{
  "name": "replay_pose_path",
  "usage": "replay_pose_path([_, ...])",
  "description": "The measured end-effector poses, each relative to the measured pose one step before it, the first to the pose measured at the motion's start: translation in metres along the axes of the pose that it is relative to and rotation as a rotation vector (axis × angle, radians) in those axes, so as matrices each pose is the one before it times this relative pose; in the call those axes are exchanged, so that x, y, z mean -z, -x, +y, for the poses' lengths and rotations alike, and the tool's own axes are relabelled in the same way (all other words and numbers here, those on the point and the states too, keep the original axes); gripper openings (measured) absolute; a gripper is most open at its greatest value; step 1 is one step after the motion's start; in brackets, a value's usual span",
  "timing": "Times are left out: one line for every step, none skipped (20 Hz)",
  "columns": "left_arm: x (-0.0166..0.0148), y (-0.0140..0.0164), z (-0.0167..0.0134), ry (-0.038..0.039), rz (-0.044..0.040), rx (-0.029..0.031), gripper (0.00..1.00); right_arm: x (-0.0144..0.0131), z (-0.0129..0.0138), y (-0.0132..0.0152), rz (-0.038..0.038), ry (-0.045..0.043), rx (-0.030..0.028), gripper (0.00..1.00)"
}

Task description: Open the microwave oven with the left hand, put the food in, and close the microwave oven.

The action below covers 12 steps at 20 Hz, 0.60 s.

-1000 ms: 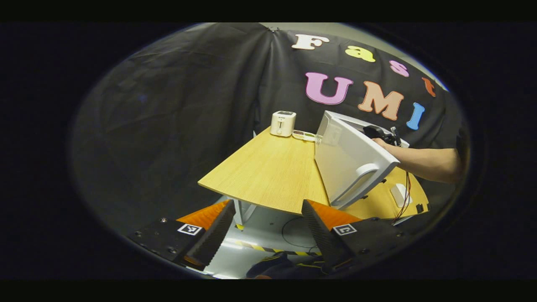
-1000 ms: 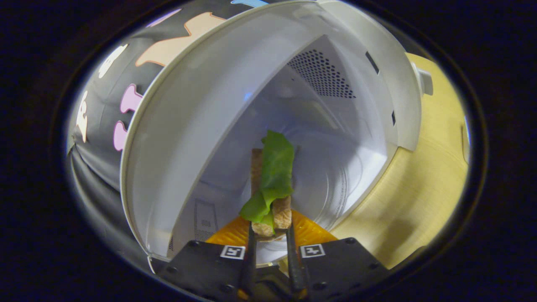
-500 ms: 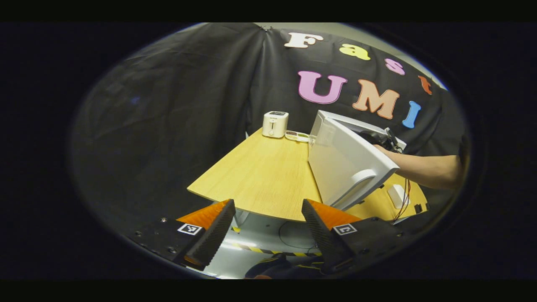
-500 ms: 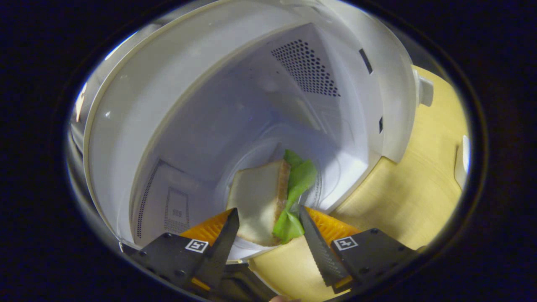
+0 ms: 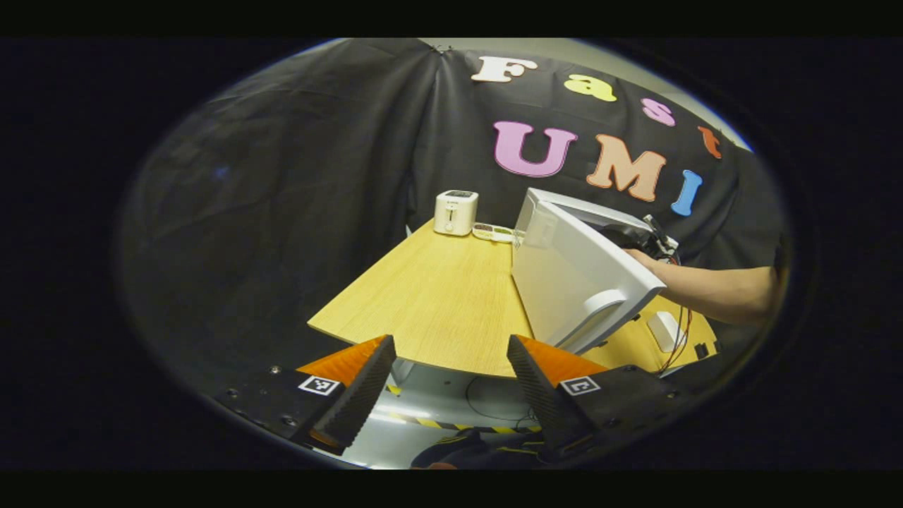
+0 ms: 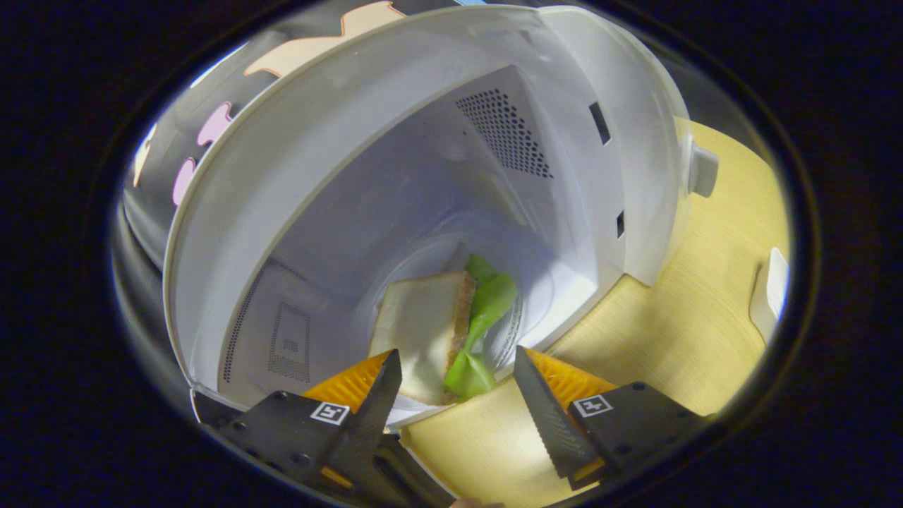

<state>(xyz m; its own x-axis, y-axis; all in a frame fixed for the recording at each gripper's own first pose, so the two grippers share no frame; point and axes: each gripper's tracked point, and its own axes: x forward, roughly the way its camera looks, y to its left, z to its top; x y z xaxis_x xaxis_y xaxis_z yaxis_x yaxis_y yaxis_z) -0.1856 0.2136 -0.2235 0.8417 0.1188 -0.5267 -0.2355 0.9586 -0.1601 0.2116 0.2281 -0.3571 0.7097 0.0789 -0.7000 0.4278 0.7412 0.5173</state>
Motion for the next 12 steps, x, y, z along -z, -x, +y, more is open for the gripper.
replay_pose_path([-0.00317,0.00032,-0.00094,0.00077,-0.00948,0.00042,0.98,-0.00213,0.00078,0.00330,-0.00645,-0.00055,-0.00308,0.88])
replay_pose_path([-0.00192,-0.00038,-0.00133,0.00099,-0.01015,0.00246,0.98,-0.00163,0.00120,0.00294,-0.00089,-0.00096,-0.00697,0.89])
replay_pose_path([-0.00287,-0.00067,-0.00244,-0.00128,-0.00818,0.00529,0.97,-0.00118,-0.00010,0.00328,-0.00057,0.00090,-0.00377,0.89])
replay_pose_path([-0.00002,-0.00088,-0.00227,-0.00417,-0.00551,0.00617,0.97,-0.00198,-0.00082,0.00352,-0.00136,0.00379,-0.00392,0.89])
replay_pose_path([-0.00159,-0.00085,-0.00236,-0.00494,-0.00548,0.00803,0.97,-0.00244,0.00009,0.00389,-0.00219,0.00554,-0.00924,0.89])
replay_pose_path([-0.00177,0.00007,-0.00148,-0.00475,-0.00654,0.00630,0.97,-0.00206,-0.00053,0.00462,-0.00517,0.01349,-0.01118,0.88])
replay_pose_path([-0.00221,-0.00021,-0.00068,-0.00278,-0.00749,0.00277,0.97,-0.00244,-0.00274,0.00575,-0.00817,0.01994,-0.00501,0.89])
replay_pose_path([-0.00287,-0.00082,-0.00171,0.00112,-0.01540,0.00501,0.98,-0.00070,-0.00217,0.00577,-0.00249,0.02096,-0.00802,0.88])
replay_pose_path([-0.00427,-0.00072,-0.00178,0.00160,-0.01584,0.00526,0.97,-0.00025,-0.00321,0.00687,-0.00101,0.02453,-0.00740,0.88])
replay_pose_path([-0.00114,-0.00029,-0.00098,-0.00244,-0.01015,0.00293,0.97,-0.00184,-0.00301,0.00612,-0.00574,0.02425,-0.00671,0.88])
replay_pose_path([-0.00098,-0.00118,-0.00050,-0.00732,-0.00611,-0.00083,0.97,-0.00301,-0.00367,0.00648,-0.00885,0.02638,-0.00934,0.88])
replay_pose_path([-0.00033,-0.00209,-0.00188,-0.00867,-0.00311,0.00247,0.97,-0.00422,-0.00078,0.00769,-0.01279,0.03105,-0.01744,0.98])
